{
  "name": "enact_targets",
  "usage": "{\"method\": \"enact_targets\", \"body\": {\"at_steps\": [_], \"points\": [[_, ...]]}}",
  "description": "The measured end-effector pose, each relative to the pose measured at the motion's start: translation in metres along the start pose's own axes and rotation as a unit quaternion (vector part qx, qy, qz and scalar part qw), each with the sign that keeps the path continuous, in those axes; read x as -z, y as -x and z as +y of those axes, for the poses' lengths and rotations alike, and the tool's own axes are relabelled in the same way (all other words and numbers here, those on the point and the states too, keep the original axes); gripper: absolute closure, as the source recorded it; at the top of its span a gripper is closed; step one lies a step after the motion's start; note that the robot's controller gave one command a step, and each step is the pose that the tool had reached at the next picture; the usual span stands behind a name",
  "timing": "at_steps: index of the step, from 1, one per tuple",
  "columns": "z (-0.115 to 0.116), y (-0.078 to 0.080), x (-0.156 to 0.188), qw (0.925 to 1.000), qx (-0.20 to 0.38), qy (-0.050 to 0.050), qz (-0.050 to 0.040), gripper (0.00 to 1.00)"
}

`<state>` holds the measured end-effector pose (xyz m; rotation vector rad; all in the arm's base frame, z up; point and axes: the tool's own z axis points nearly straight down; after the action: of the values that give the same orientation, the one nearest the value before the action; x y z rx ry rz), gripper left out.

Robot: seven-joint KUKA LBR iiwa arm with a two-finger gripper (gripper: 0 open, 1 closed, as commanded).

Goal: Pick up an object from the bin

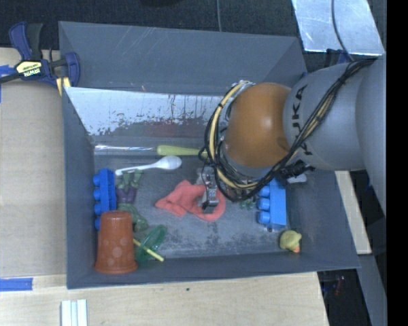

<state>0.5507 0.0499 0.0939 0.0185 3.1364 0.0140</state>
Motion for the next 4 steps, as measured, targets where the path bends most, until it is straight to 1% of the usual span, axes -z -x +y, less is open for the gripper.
{"method": "enact_targets", "body": {"at_steps": [2,4], "points": [[0.001,0.003,0.08,1.0,0.0,0.0,-0.0044,1.0],[0.001,0.004,0.122,1.0,0.0,0.001,-0.0069,1.0]]}}
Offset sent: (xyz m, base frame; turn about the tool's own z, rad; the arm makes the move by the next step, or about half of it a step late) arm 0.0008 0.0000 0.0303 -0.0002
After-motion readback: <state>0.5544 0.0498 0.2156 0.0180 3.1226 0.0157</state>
